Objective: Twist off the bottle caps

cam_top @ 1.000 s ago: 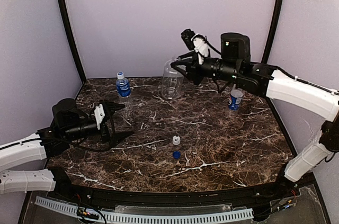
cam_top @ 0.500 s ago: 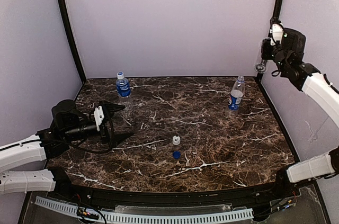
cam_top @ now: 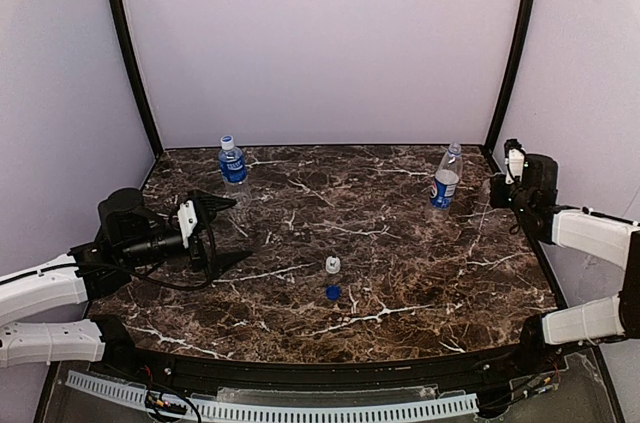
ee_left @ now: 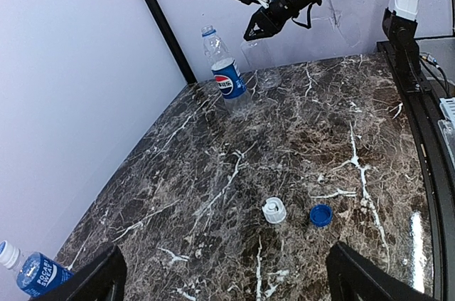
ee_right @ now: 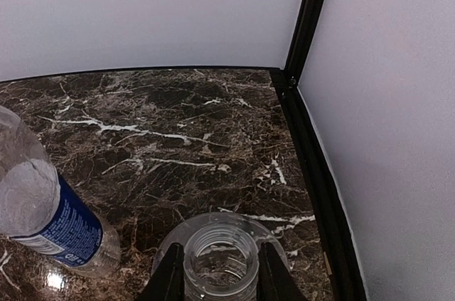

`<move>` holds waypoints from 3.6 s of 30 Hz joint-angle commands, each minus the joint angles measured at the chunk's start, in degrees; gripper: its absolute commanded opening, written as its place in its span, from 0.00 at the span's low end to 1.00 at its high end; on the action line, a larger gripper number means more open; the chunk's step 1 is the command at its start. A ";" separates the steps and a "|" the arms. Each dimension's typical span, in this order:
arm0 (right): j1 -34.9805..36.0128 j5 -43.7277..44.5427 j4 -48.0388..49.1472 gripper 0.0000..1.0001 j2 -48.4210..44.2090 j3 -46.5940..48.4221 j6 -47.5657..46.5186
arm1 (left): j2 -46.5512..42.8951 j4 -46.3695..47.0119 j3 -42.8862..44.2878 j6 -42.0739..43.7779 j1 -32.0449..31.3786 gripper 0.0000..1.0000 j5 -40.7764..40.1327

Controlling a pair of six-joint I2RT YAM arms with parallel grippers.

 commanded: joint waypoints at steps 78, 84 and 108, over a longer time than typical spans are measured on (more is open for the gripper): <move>25.99 -11.48 -19.29 0.99 7.14 37.94 0.80 | 57.99 -40.50 67.10 0.52 28.85 0.76 -6.32; 26.41 -10.53 -19.52 0.98 7.65 38.88 -0.19 | 58.79 -40.94 67.03 -0.19 28.85 0.49 -3.28; 28.17 -11.22 -19.96 0.99 9.65 39.83 -1.53 | 70.07 -47.67 81.83 -1.11 23.75 0.99 -4.42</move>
